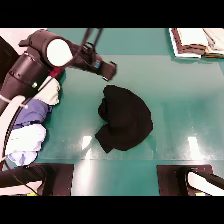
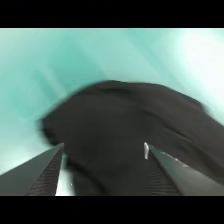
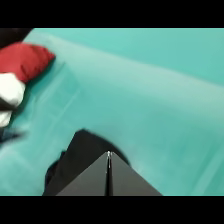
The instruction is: Fold the shirts.
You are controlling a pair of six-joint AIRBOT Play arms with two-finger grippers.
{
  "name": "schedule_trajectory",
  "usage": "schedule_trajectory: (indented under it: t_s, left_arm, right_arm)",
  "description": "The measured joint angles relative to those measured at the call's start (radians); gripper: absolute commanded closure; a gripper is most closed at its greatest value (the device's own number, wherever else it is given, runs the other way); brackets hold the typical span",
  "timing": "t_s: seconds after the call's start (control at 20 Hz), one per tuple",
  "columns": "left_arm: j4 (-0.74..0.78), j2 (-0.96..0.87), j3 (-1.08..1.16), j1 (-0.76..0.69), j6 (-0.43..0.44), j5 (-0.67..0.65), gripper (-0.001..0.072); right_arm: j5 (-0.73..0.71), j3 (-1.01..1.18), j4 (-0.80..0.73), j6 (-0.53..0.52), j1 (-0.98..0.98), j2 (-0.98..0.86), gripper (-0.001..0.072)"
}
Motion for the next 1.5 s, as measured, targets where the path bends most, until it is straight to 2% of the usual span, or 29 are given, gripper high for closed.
schedule_trajectory:
  t_s: [0.2,0.4,0.55,0.8,1.1,1.2,1.25,1.5]
  left_arm:
    - [-0.084,-0.082,-0.056,0.162,-0.018,-0.014,0.0105]
    - [-0.187,-0.168,-0.156,0.23,0.016,-0.045,0.0105]
    - [-0.286,-0.198,-0.262,0.245,0.084,-0.045,0.0105]
    - [-0.428,-0.213,-0.392,0.233,0.174,0.026,0.0105]
    - [-0.462,-0.216,-0.43,0.153,0.219,0.111,0.0124]
    - [-0.455,-0.216,-0.432,0.148,0.22,0.128,0.0609]
    - [-0.449,-0.216,-0.433,0.146,0.222,0.131,0.0679]
    - [-0.363,-0.208,-0.401,0.142,0.198,0.142,0.0681]
  right_arm:
    - [0.026,-0.121,-0.001,0.011,0.0,0.031,0.0696]
    - [-0.013,-0.309,-0.002,0.016,0.0,0.075,0.0696]
    - [-0.05,-0.427,0.0,0.016,0.0,0.093,0.0696]
    - [-0.098,-0.544,0.002,0.019,0.0,0.102,0.0695]
    - [-0.118,-0.591,0.001,0.018,0.0,0.104,0.0696]
    - [-0.118,-0.595,0.001,0.018,0.0,0.104,0.0695]
    - [-0.118,-0.596,0.0,0.018,0.0,0.104,0.0696]
    - [-0.074,-0.614,-0.085,0.052,0.002,0.106,0.0696]
